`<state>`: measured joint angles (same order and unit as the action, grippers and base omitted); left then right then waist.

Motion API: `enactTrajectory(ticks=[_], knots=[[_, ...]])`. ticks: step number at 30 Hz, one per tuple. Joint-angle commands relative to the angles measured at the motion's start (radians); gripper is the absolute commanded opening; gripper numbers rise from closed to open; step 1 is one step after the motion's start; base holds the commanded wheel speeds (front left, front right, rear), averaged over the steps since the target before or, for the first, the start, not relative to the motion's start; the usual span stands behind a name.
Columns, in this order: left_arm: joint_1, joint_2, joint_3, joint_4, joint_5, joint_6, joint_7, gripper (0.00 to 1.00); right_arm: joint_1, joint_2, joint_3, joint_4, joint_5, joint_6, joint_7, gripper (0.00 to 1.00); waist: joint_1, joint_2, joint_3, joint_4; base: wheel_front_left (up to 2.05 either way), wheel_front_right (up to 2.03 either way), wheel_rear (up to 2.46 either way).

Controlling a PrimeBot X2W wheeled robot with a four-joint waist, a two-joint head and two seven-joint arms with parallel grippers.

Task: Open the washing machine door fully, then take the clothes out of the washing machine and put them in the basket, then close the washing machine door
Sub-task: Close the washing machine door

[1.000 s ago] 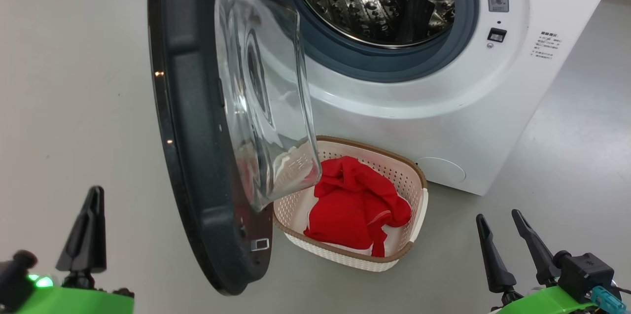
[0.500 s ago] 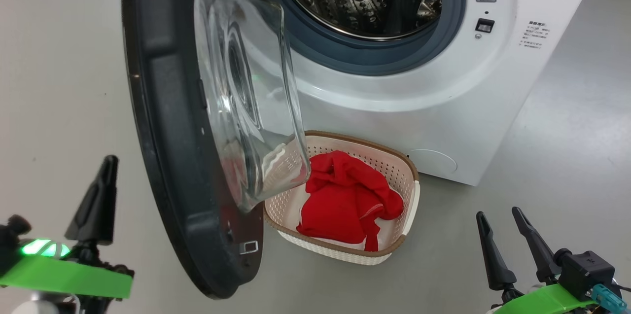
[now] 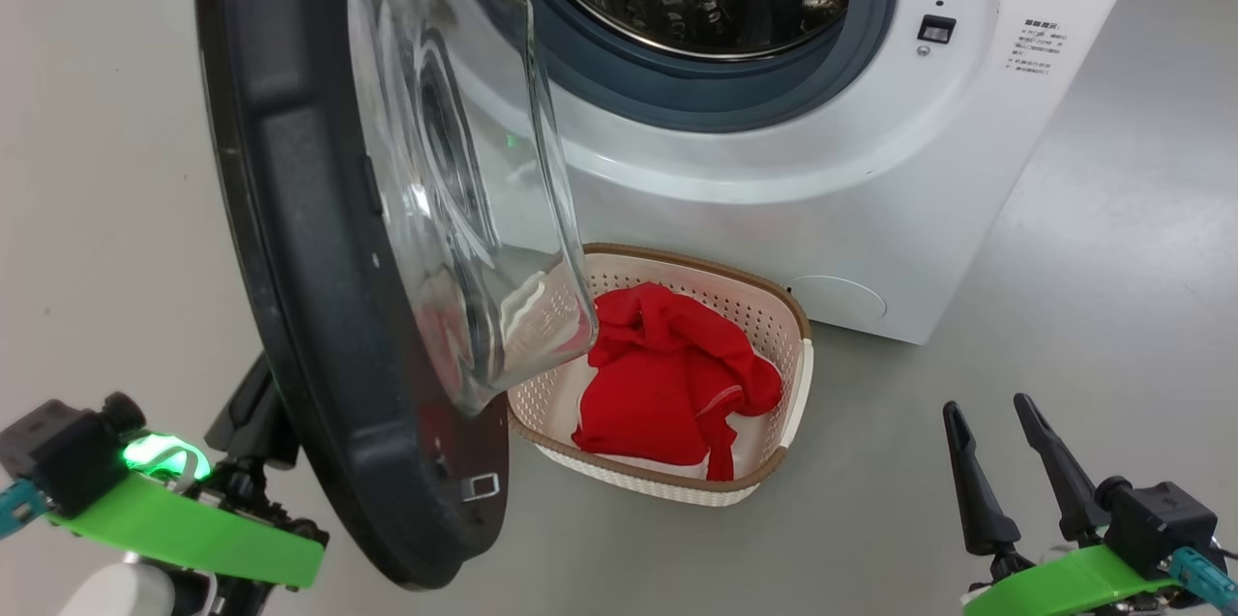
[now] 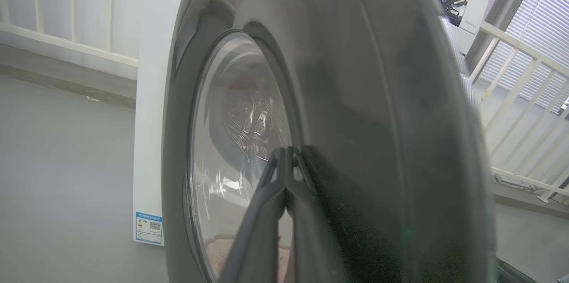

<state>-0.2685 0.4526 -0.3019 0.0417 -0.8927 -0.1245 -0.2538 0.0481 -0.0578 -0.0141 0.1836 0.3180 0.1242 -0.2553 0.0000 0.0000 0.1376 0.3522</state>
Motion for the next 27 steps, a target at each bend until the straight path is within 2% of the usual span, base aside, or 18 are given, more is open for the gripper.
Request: enactTrajectory(ticks=[1, 10, 20, 27], knots=[[-0.058, 0.041, 0.020, -0.030, 0.000, -0.006, -0.008, 0.00, -0.048, -0.006, 0.025, -0.026, 0.004, 0.007, -0.006, 1.00, 0.0000, 0.0000, 0.002, -0.004, 0.00, 0.00, 0.00], [-0.105, 0.040, -0.047, -0.041, 0.002, -0.006, -0.008, 0.00, -0.055, -0.006, 0.024, -0.029, 0.006, 0.007, -0.006, 1.00, 0.0000, 0.0000, 0.010, -0.022, 0.00, 0.00, 0.00], [-0.213, -0.010, -0.143, -0.013, 0.031, -0.006, -0.008, 0.00, -0.070, -0.003, 0.030, -0.030, 0.008, 0.007, -0.006, 1.00, 0.0000, 0.0000, 0.029, -0.064, 0.00, 0.00, 0.00], [-0.304, -0.056, -0.172, 0.043, 0.053, -0.006, -0.008, 0.00, -0.084, -0.001, 0.030, -0.036, 0.009, 0.007, -0.006, 1.00, 0.0000, 0.0000, 0.059, -0.111, 0.00, 0.00, 0.00]])
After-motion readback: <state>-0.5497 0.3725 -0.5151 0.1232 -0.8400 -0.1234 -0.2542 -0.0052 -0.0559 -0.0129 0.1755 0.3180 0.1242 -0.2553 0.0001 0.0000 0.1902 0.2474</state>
